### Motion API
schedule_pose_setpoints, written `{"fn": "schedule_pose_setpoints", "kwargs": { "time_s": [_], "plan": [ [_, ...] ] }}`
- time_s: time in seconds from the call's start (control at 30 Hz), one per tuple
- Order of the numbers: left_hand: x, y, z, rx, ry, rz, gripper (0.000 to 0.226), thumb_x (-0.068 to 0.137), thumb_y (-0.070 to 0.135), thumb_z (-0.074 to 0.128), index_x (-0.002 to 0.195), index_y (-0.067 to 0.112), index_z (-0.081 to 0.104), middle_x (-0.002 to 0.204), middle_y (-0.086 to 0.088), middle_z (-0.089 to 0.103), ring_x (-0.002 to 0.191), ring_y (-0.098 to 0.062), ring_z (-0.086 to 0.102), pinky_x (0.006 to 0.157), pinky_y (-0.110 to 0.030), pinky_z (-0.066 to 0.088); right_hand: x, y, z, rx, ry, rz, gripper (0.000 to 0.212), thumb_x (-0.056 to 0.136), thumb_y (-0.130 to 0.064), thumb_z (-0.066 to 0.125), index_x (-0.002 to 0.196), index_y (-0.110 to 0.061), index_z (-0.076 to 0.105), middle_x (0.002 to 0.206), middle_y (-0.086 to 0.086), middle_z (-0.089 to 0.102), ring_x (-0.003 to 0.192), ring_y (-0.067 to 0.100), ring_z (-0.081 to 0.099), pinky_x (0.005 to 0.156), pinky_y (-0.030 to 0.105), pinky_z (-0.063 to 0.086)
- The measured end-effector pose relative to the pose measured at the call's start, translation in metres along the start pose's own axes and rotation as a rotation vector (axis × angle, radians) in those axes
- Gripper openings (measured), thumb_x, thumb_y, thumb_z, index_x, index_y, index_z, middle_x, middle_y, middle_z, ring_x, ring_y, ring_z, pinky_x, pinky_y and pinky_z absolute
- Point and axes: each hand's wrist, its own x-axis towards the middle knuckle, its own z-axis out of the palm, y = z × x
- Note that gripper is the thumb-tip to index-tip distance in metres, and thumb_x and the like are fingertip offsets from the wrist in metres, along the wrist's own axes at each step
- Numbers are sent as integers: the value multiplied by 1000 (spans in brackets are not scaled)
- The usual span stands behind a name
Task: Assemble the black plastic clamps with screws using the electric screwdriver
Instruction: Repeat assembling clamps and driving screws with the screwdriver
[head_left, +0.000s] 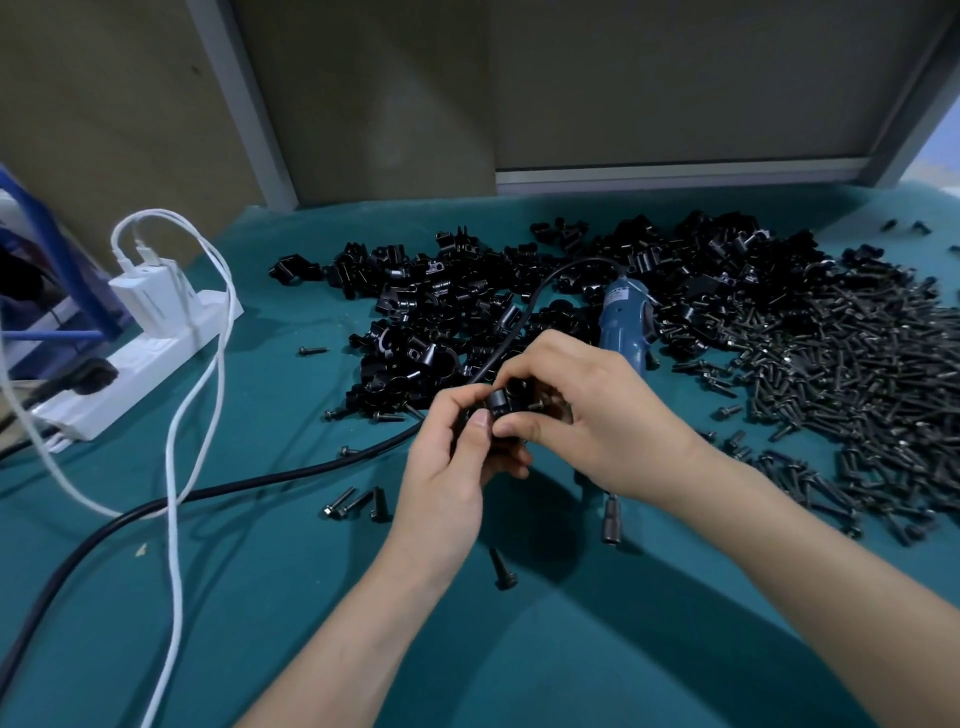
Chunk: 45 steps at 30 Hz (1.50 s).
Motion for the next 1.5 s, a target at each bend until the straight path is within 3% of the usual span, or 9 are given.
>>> {"fn": "schedule_pose_setpoints", "kwargs": {
  "time_s": [0.17, 0.3, 0.37, 0.5, 0.77, 0.97, 1.1, 1.3, 1.5],
  "plan": [
    [-1, 1, -1, -39, -19, -21, 20, 102, 7, 38, 109, 10, 57, 76, -3, 64, 68, -20, 60, 62, -26, 51, 2, 2, -2, 5, 27, 21, 32, 75, -26, 80, 101, -10, 71, 86, 0, 58, 69, 0, 47, 68, 10, 38],
    [-1, 5, -1, -166, -34, -63, 31, 101, 2, 33, 111, 13, 60, 79, -7, 69, 63, -20, 61, 58, -26, 52, 1, 10, -15, 458, -84, 162, 25, 79, -8, 76, 101, -15, 68, 90, 2, 65, 72, 8, 62, 71, 21, 54],
    [0, 7, -2, -230, -50, -86, 24, 98, 7, 44, 111, 13, 63, 86, -8, 71, 64, -20, 63, 59, -25, 54, 1, 16, -20, 633, -87, 191, 16, 80, 2, 71, 92, -8, 65, 90, 4, 69, 75, 14, 69, 70, 21, 55],
    [-1, 8, 1, -140, -66, -85, 31, 84, 13, 70, 113, 18, 62, 81, -2, 72, 64, -14, 64, 61, -22, 53, 3, 21, -18, 741, -49, 246, 16, 70, -9, 71, 82, -1, 65, 79, 6, 72, 68, 19, 70, 65, 23, 58],
    [0, 8, 1, 58, -2, 14, 25, 84, -2, 65, 105, 12, 63, 69, 2, 68, 55, -11, 62, 53, -19, 51, 3, 15, -4, 642, 17, 285, 25, 70, -29, 70, 61, -8, 60, 47, -4, 56, 44, 8, 53, 45, 18, 45],
    [-1, 8, 1, 127, 24, 56, 25, 86, -2, 65, 104, 16, 64, 72, 3, 69, 57, -11, 62, 54, -20, 51, 1, 11, 1, 663, 10, 331, 34, 76, -36, 66, 61, -8, 53, 47, -9, 55, 42, 5, 47, 42, 17, 40],
    [-2, 6, 1, 205, 83, 53, 28, 85, 4, 69, 103, 26, 65, 70, 7, 68, 56, -7, 60, 54, -19, 50, 0, 11, 3, 583, -19, 317, 35, 91, -27, 61, 65, -6, 53, 47, -9, 54, 41, 6, 46, 41, 19, 39],
    [2, 6, -3, 192, 106, 37, 14, 84, 12, 71, 96, 20, 67, 56, 7, 60, 49, -3, 52, 50, -12, 43, 0, 15, -13, 542, -163, 218, 11, 87, -7, 67, 86, -7, 56, 70, -4, 62, 59, 15, 62, 56, 24, 53],
    [2, 1, -3, 181, 90, 5, 18, 85, 12, 71, 100, 21, 67, 58, 7, 62, 52, -4, 55, 53, -15, 47, 1, 14, -12, 432, -95, 186, 11, 87, 2, 65, 87, -8, 60, 74, 6, 67, 62, 13, 66, 60, 20, 53]
  ]
}}
